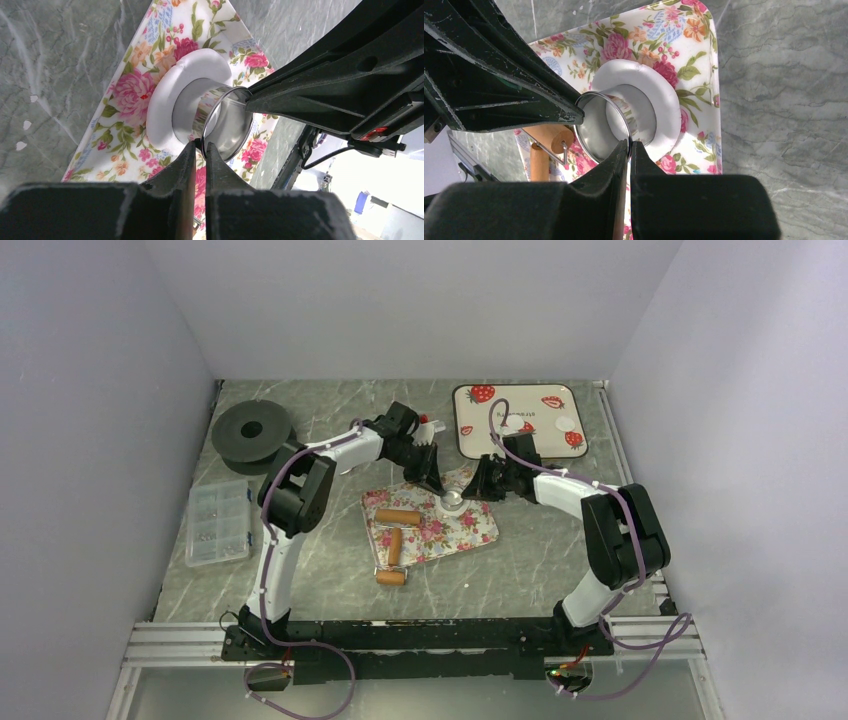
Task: Roll out the dumpling wrappers from the dough
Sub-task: Press the dumpling wrapper on the work surface.
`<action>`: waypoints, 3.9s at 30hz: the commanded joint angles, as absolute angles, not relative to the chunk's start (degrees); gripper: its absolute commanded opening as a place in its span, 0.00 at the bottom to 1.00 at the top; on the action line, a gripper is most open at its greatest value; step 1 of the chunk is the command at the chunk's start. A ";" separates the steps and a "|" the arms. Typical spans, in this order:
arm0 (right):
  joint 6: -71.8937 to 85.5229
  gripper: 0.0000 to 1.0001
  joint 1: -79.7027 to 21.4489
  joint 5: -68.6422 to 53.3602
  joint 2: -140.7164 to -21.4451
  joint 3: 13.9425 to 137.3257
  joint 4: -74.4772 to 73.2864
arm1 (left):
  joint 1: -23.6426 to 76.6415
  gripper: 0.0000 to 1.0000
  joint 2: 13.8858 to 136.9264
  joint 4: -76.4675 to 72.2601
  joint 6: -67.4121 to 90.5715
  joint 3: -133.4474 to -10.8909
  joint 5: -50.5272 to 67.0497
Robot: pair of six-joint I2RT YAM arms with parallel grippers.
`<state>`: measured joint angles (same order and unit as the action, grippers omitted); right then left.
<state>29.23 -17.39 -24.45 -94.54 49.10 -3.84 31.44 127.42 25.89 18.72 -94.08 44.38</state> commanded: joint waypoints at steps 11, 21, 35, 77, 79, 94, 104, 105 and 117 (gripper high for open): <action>29.14 0.00 -18.02 -20.52 -97.25 45.90 -4.37 | 32.56 0.00 133.32 23.91 23.96 -93.74 48.55; 29.41 0.00 -18.06 -22.53 -100.33 45.30 -1.71 | 34.16 0.00 133.23 24.66 22.15 -94.09 46.41; 28.12 0.00 -18.03 -17.40 -100.03 43.33 0.87 | 34.39 0.00 136.72 28.55 19.26 -95.91 46.41; 34.90 0.00 -22.79 -11.69 -90.27 36.83 -5.85 | 30.73 0.00 141.03 42.69 4.65 -104.66 44.23; 37.20 0.00 -23.91 -12.84 -88.33 34.12 -3.93 | 30.10 0.00 141.53 43.88 4.28 -106.24 44.97; 31.89 0.00 -22.07 -11.82 -92.20 40.77 -6.96 | 31.96 0.00 137.87 48.29 -3.38 -102.19 44.07; 32.44 0.00 -20.49 -14.42 -94.25 40.75 -3.39 | 32.67 0.00 136.68 52.35 -8.38 -101.39 45.42; 31.69 0.00 -19.99 -14.68 -94.98 42.37 -4.42 | 33.44 0.00 136.46 52.80 -9.24 -100.75 45.17; 36.37 0.00 -24.27 -14.18 -89.82 32.41 -1.36 | 30.84 0.00 140.24 55.72 -10.18 -109.84 43.35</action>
